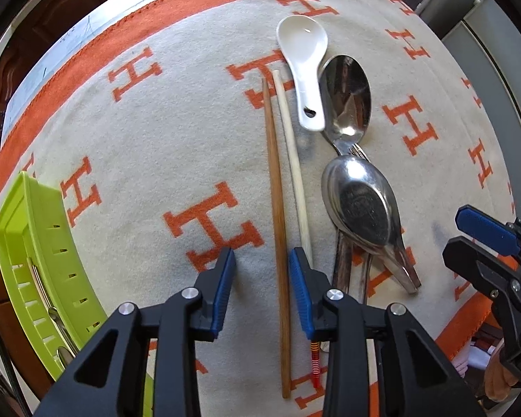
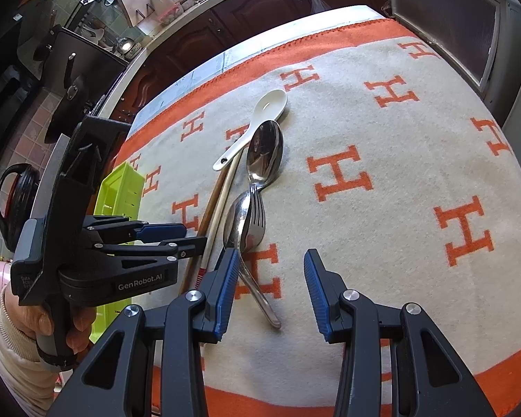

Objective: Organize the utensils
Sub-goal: 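Lower the left tool onto the dark wooden chopstick and grasp it, then carry the wooden chopstick into the tray and open the left tool while the right tool reaches the red-striped chopstick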

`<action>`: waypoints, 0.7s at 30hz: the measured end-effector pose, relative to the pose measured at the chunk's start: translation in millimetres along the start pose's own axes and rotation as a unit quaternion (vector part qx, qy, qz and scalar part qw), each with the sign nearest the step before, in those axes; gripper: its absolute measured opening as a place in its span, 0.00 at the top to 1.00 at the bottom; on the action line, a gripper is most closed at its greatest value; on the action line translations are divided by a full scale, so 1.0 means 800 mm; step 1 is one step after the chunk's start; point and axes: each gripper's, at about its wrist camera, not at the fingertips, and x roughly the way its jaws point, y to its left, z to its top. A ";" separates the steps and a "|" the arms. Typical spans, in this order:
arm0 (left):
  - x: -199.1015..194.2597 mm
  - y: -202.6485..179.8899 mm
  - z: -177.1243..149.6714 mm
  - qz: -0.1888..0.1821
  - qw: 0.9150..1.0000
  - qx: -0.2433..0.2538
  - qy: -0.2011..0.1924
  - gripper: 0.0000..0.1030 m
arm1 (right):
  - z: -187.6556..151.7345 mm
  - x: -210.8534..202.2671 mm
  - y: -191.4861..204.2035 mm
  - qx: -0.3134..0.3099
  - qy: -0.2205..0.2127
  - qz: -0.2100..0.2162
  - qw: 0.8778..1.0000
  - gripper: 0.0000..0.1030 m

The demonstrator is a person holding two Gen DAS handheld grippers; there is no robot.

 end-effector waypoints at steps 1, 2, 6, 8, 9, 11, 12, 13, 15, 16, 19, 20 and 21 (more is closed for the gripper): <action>0.000 0.002 0.002 -0.005 1.000 -0.005 0.001 0.97 | 0.000 0.000 0.000 0.001 0.000 0.001 1.000 0.61; 0.001 0.009 0.003 -0.025 0.999 -0.019 0.009 0.96 | 0.000 0.000 0.000 0.001 0.000 0.002 1.000 0.61; -0.003 0.031 -0.004 -0.066 0.996 -0.067 0.007 0.97 | -0.001 -0.001 0.001 0.001 0.001 0.007 1.000 0.61; -0.008 0.043 -0.012 -0.080 0.993 -0.089 -0.001 0.97 | -0.001 -0.003 0.002 0.002 0.002 0.009 1.000 0.61; -0.014 0.050 -0.018 -0.088 0.991 -0.103 -0.007 0.97 | -0.001 -0.003 0.003 0.002 0.002 0.011 1.000 0.61; -0.032 0.061 -0.031 -0.100 0.988 -0.117 -0.023 0.97 | -0.001 -0.004 0.005 0.002 0.004 0.015 1.000 0.61; -0.046 0.068 -0.040 -0.105 0.986 -0.125 -0.033 0.97 | 0.000 -0.004 0.007 0.002 0.006 0.019 1.000 0.61; -0.060 0.075 -0.049 -0.109 0.985 -0.129 -0.043 0.97 | -0.001 -0.005 0.009 0.002 0.008 0.022 1.000 0.61; -0.089 0.083 -0.071 -0.109 0.983 -0.135 -0.066 0.97 | 0.001 -0.004 0.016 -0.001 0.015 0.032 0.999 0.61; -0.104 0.092 -0.082 -0.105 0.981 -0.141 -0.077 0.97 | 0.002 -0.003 0.020 -0.002 0.019 0.037 0.999 0.61; -0.138 0.125 -0.109 -0.083 0.978 -0.165 -0.099 0.97 | 0.011 0.005 0.035 0.006 0.039 0.062 0.997 0.61; -0.147 0.140 -0.121 -0.069 0.976 -0.177 -0.104 0.97 | 0.014 0.008 0.039 0.011 0.046 0.069 0.997 0.61; -0.150 0.149 -0.130 -0.061 0.975 -0.185 -0.106 0.97 | 0.017 0.013 0.044 0.018 0.054 0.077 0.995 0.61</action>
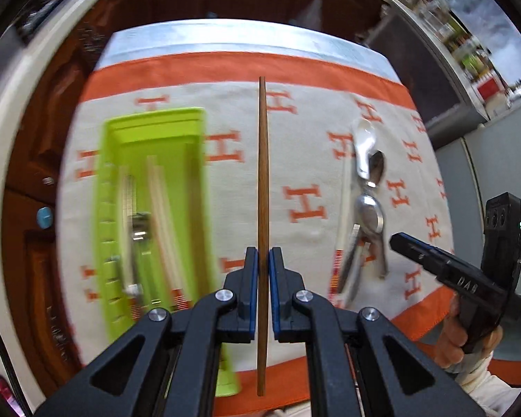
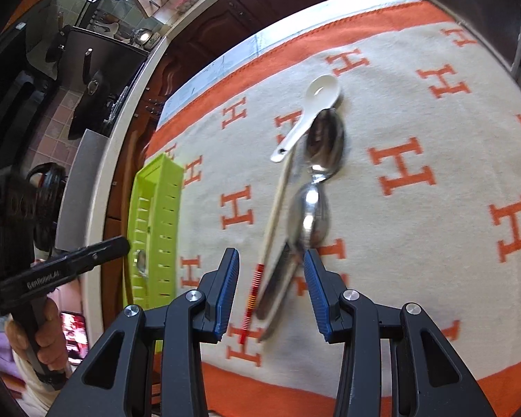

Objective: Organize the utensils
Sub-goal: 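Carry the wooden chopstick into the tray and open the left tool while the right tool reaches the red-striped chopstick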

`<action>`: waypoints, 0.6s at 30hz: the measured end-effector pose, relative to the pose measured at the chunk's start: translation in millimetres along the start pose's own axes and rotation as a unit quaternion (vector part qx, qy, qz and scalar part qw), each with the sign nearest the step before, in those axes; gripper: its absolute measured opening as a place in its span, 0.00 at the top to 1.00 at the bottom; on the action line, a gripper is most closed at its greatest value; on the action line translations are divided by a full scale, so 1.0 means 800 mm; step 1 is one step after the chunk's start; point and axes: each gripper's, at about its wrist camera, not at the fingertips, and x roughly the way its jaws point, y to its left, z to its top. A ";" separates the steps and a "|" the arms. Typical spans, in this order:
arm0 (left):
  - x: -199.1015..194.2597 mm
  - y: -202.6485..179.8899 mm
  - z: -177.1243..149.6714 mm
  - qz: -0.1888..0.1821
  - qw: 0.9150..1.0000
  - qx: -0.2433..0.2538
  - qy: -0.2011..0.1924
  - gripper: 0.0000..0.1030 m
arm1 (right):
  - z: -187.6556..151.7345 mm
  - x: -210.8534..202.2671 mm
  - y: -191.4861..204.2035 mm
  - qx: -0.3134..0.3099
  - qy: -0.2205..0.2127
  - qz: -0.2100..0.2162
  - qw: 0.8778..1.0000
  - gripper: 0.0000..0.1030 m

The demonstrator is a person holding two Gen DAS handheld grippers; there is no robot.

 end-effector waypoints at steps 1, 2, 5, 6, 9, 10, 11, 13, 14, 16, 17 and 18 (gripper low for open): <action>-0.006 0.023 -0.002 0.015 1.000 -0.012 -0.003 0.96 | 0.004 0.005 0.005 0.005 0.007 0.005 1.000 0.61; -0.009 0.037 -0.006 0.023 0.999 -0.023 -0.004 0.96 | 0.008 0.011 0.010 0.008 0.014 0.008 1.000 0.61; 0.000 0.086 -0.010 0.052 0.997 -0.048 0.003 0.96 | 0.020 0.029 0.024 0.016 0.030 -0.009 0.999 0.61; 0.007 0.100 -0.013 0.055 0.997 -0.057 0.009 0.96 | 0.023 0.035 0.027 0.020 0.035 -0.019 0.999 0.61; 0.035 0.125 -0.021 0.056 0.995 -0.078 0.026 0.96 | 0.034 0.055 0.031 0.040 0.055 -0.040 0.997 0.61; 0.044 0.132 -0.024 0.055 0.995 -0.081 0.033 0.96 | 0.036 0.061 0.031 0.044 0.060 -0.045 0.996 0.62; 0.052 0.133 -0.026 0.053 0.994 -0.084 0.036 0.96 | 0.038 0.066 0.032 0.047 0.065 -0.053 0.995 0.63; 0.062 0.136 -0.030 0.058 0.995 -0.076 0.039 0.96 | 0.042 0.076 0.036 0.050 0.071 -0.070 0.994 0.64; 0.067 0.133 -0.031 0.064 0.995 -0.070 0.037 0.96 | 0.044 0.081 0.037 0.048 0.073 -0.075 0.993 0.64; 0.071 0.134 -0.035 0.071 0.995 -0.065 0.035 0.82 | 0.046 0.088 0.041 0.046 0.075 -0.092 0.992 0.64; 0.071 0.134 -0.037 0.072 0.995 -0.064 0.032 0.77 | 0.046 0.091 0.044 0.045 0.075 -0.101 0.991 0.64; 0.069 0.134 -0.039 0.073 0.995 -0.064 0.025 0.69 | 0.047 0.093 0.044 0.045 0.076 -0.105 0.990 0.64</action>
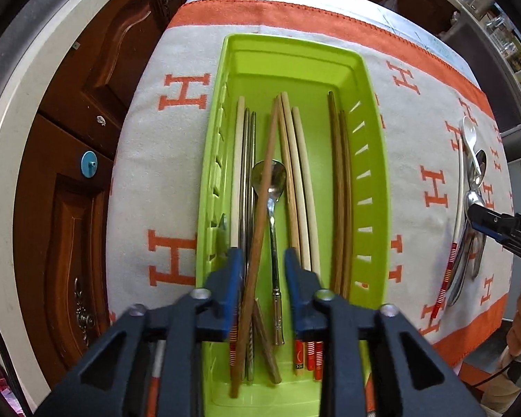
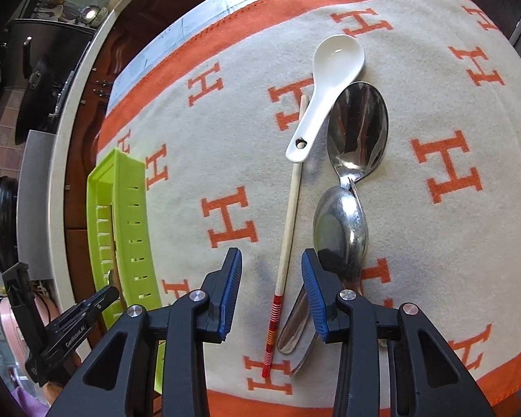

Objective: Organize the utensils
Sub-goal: 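Carry the wooden chopstick into the tray and open the left tool while the right tool reaches the red-striped chopstick, then grasp the red-striped bamboo chopstick with the right tool and drop it in the tray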

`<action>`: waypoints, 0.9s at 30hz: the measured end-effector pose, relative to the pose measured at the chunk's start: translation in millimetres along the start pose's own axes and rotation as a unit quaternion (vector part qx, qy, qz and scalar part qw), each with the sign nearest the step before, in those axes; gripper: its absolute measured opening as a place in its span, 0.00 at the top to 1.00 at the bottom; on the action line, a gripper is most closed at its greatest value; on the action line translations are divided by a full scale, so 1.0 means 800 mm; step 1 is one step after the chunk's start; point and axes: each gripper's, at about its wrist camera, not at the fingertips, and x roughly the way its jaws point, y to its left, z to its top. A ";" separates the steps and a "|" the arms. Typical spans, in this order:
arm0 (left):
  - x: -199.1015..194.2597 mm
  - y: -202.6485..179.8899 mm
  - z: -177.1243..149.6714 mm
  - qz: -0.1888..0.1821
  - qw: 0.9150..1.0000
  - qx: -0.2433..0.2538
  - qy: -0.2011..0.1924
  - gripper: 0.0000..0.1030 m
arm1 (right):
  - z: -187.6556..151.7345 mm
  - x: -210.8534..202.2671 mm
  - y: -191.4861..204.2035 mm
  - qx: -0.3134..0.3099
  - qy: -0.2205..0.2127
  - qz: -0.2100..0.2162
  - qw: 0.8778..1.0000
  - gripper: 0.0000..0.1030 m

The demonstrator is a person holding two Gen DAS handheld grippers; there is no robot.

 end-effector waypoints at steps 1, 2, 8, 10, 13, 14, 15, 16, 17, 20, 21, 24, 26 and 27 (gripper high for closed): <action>-0.001 -0.001 -0.001 -0.002 1.000 0.000 -0.004 0.63 | 0.001 0.003 0.002 0.001 0.001 -0.006 1.000 0.64; -0.005 -0.001 -0.004 -0.009 1.000 -0.001 -0.010 0.60 | 0.002 0.006 0.004 0.003 0.003 -0.014 1.000 0.64; -0.045 -0.001 -0.020 -0.005 0.997 -0.025 -0.079 0.38 | 0.005 0.023 0.013 0.002 0.009 -0.047 0.999 0.71; -0.057 0.004 -0.027 -0.005 0.994 -0.043 -0.105 0.31 | 0.005 0.029 0.017 0.001 0.010 -0.055 0.998 0.74; -0.065 0.007 -0.034 -0.010 0.992 -0.055 -0.115 0.31 | 0.003 0.036 0.025 -0.009 0.002 -0.079 0.997 0.76; -0.065 0.008 -0.036 -0.016 0.992 -0.058 -0.113 0.31 | 0.003 0.037 0.028 -0.015 -0.001 -0.088 0.996 0.77; -0.066 0.009 -0.036 -0.017 0.992 -0.061 -0.112 0.31 | 0.002 0.038 0.030 -0.019 -0.003 -0.094 0.995 0.80; -0.066 0.010 -0.037 -0.017 0.992 -0.063 -0.111 0.31 | 0.001 0.039 0.034 -0.025 -0.008 -0.106 0.994 0.87; -0.067 0.012 -0.038 -0.017 0.992 -0.064 -0.111 0.31 | 0.001 0.042 0.037 -0.029 -0.012 -0.117 0.993 0.91; -0.068 0.017 -0.042 -0.009 0.991 -0.069 -0.115 0.31 | -0.001 0.044 0.037 -0.028 -0.018 -0.109 0.994 0.94; -0.068 0.018 -0.044 -0.008 0.991 -0.070 -0.115 0.31 | -0.001 0.044 0.035 -0.025 -0.016 -0.098 0.995 0.95; -0.068 0.019 -0.048 -0.007 0.991 -0.073 -0.114 0.31 | -0.005 0.041 0.031 -0.015 -0.008 -0.059 0.998 0.95; -0.068 0.021 -0.049 -0.002 0.991 -0.076 -0.114 0.31 | -0.010 0.034 0.034 -0.012 -0.006 -0.036 0.999 0.95; -0.069 0.023 -0.050 0.000 0.990 -0.078 -0.115 0.30 | -0.012 0.029 0.038 -0.011 -0.006 -0.021 1.000 0.95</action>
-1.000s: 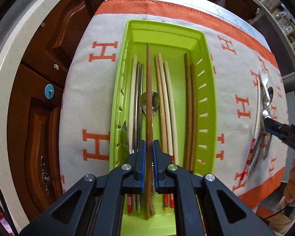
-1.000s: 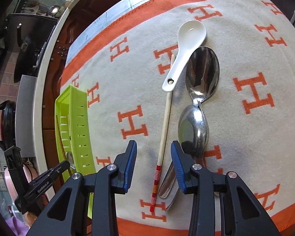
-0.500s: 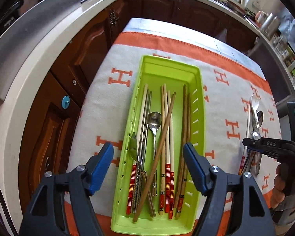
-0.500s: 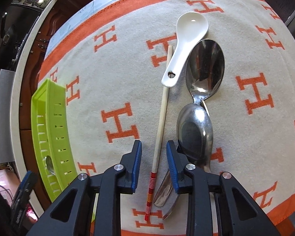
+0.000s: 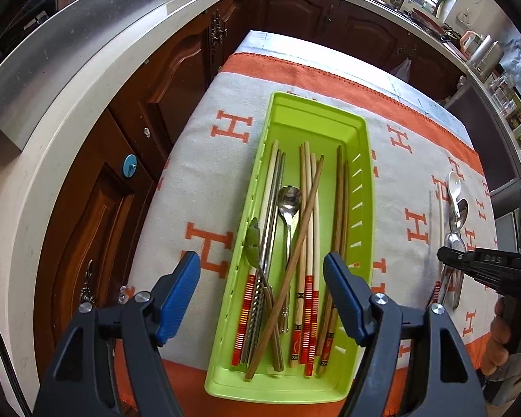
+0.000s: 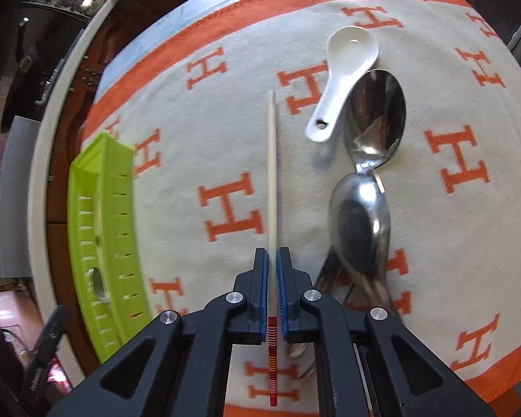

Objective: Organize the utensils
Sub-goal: 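Grasp the red-striped bamboo chopstick with the right tool and drop it in the tray, then move both tools back over the remaining spoons and fork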

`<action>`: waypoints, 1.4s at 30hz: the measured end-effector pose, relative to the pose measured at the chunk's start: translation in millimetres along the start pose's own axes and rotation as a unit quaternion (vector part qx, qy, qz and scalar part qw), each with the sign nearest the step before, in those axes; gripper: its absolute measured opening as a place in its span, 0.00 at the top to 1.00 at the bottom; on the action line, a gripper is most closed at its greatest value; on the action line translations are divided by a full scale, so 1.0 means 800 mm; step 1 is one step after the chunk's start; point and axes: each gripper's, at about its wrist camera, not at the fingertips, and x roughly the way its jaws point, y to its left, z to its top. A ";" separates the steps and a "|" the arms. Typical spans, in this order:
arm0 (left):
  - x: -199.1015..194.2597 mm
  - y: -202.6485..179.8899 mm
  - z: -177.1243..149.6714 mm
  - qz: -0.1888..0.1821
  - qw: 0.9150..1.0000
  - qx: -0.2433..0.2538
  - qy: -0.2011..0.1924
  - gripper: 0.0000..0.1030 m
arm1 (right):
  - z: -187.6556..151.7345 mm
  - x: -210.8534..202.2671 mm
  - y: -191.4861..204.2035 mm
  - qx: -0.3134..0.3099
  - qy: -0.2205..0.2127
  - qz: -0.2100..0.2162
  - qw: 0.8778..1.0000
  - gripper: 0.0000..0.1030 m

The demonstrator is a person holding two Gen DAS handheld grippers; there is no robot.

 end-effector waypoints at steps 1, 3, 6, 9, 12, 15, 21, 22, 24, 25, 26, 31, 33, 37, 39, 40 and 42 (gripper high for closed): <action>-0.001 0.002 0.000 0.002 1.000 -0.003 -0.001 0.28 | -0.003 -0.006 0.004 -0.001 0.001 0.014 1.000 0.95; -0.003 0.008 -0.001 0.007 1.000 -0.009 -0.006 0.26 | -0.008 -0.019 0.018 -0.007 0.003 0.042 0.999 0.95; -0.006 0.016 -0.002 0.025 0.999 -0.018 -0.016 0.25 | -0.017 -0.034 0.048 -0.021 0.009 0.079 0.997 0.95; -0.007 0.024 -0.002 0.034 0.999 -0.027 -0.022 0.22 | -0.032 -0.050 0.088 -0.046 0.017 0.114 0.992 0.95; -0.009 0.033 -0.003 0.047 0.998 -0.037 -0.028 0.21 | -0.045 -0.052 0.129 -0.078 0.026 0.132 0.988 0.95; -0.011 0.042 -0.006 0.059 0.997 -0.047 -0.034 0.21 | -0.052 -0.040 0.165 -0.093 0.043 0.141 0.985 0.95; -0.005 0.058 -0.012 0.050 0.996 -0.070 -0.028 0.20 | -0.047 -0.004 0.200 -0.093 0.056 0.129 0.986 0.95; -0.004 0.060 -0.013 0.051 0.996 -0.072 -0.029 0.20 | -0.045 0.000 0.205 -0.092 0.056 0.128 0.986 0.95; -0.003 0.061 -0.015 0.054 0.995 -0.072 -0.031 0.20 | -0.039 0.010 0.212 -0.097 0.045 0.113 0.988 0.94; -0.003 0.062 -0.015 0.054 0.995 -0.072 -0.031 0.20 | -0.037 0.012 0.215 -0.101 0.038 0.103 0.989 0.92; -0.002 0.062 -0.015 0.054 0.995 -0.072 -0.032 0.20 | -0.036 0.012 0.213 -0.102 0.035 0.096 0.990 0.91; 0.004 0.065 -0.016 0.053 0.995 -0.076 -0.028 0.20 | -0.038 0.015 0.201 -0.090 0.035 0.098 0.991 0.69; 0.005 0.064 -0.017 0.048 0.996 -0.076 -0.026 0.20 | -0.041 0.013 0.196 -0.092 0.037 0.103 0.990 0.69; 0.006 0.059 -0.020 0.045 0.996 -0.073 -0.026 0.20 | -0.055 -0.002 0.191 -0.117 0.025 0.103 0.988 0.69; 0.005 0.056 -0.022 0.037 0.996 -0.073 -0.027 0.20 | -0.063 -0.012 0.185 -0.128 0.016 0.098 0.987 0.69; 0.004 0.054 -0.023 0.032 0.996 -0.074 -0.027 0.20 | -0.066 -0.015 0.182 -0.132 0.013 0.094 0.987 0.69; 0.003 0.050 -0.025 0.027 0.997 -0.072 -0.027 0.20 | -0.069 -0.022 0.172 -0.136 0.011 0.095 0.986 0.69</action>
